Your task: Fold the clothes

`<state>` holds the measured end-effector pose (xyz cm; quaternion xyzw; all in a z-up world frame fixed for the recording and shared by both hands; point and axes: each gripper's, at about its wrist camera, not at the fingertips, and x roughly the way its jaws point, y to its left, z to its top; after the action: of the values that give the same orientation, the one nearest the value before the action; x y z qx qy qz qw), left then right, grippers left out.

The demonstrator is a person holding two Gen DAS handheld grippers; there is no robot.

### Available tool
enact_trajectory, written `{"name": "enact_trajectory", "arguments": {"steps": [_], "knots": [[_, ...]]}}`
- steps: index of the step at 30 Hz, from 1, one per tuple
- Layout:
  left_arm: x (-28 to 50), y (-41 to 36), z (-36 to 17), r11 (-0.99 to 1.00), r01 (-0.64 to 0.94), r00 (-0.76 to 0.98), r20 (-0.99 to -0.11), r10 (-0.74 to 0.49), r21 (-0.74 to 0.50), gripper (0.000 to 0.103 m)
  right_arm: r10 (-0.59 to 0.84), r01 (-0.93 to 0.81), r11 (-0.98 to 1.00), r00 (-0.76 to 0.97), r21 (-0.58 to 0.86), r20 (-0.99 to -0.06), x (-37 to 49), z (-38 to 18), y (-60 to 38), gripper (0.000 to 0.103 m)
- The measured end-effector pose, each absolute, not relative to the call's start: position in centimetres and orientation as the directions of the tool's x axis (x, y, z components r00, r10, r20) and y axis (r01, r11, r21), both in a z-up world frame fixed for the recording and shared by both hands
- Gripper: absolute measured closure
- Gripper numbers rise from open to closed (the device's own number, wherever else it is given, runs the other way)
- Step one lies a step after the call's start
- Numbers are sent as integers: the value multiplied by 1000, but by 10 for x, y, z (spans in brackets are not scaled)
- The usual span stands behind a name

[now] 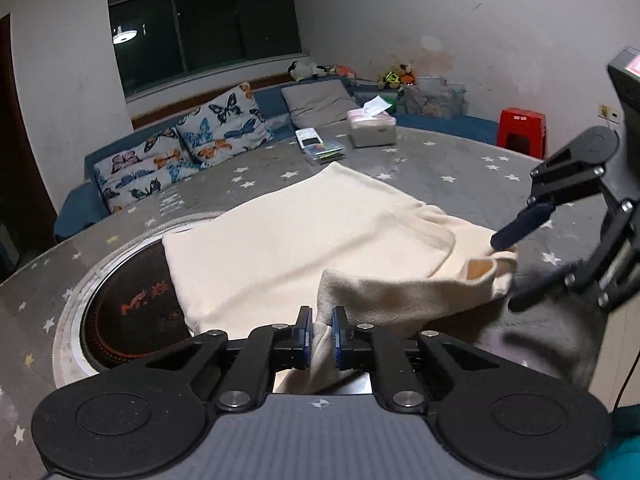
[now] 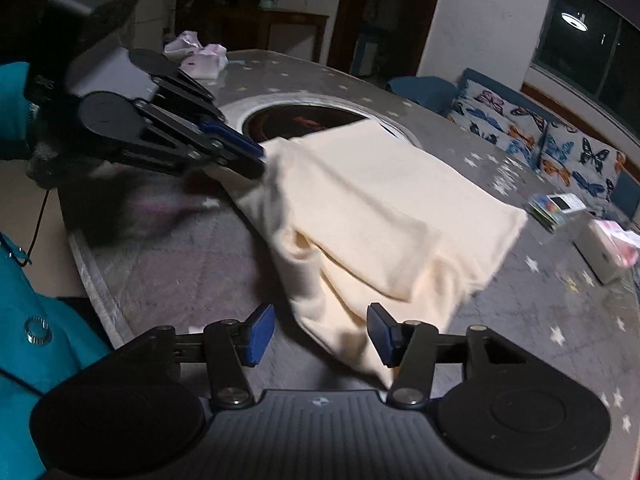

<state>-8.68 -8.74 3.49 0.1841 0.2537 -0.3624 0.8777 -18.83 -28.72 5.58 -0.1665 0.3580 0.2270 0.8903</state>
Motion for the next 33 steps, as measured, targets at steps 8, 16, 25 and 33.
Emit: {"name": "enact_trajectory", "arguments": {"steps": [8,16,25,33], "knots": [[-97,-77,31,665,728,614,-592,-522,168,84,329,-507,860,634,-55,-700,-161,50,-282,88],[-118,-67,16,625,709,675,-571,-467,326,57,335,-450,893,682,-12,-651,-149,66,-296,92],[-121,-58,19,629,719,660,-574,-485,295,92,336,-420,907,719,4,-608,-166,75,-298,94],[-162,-39,61,621,761,606,-550,-575,189,92,363,-454,891,737,-19,-571,-216,113,-300,94]]}}
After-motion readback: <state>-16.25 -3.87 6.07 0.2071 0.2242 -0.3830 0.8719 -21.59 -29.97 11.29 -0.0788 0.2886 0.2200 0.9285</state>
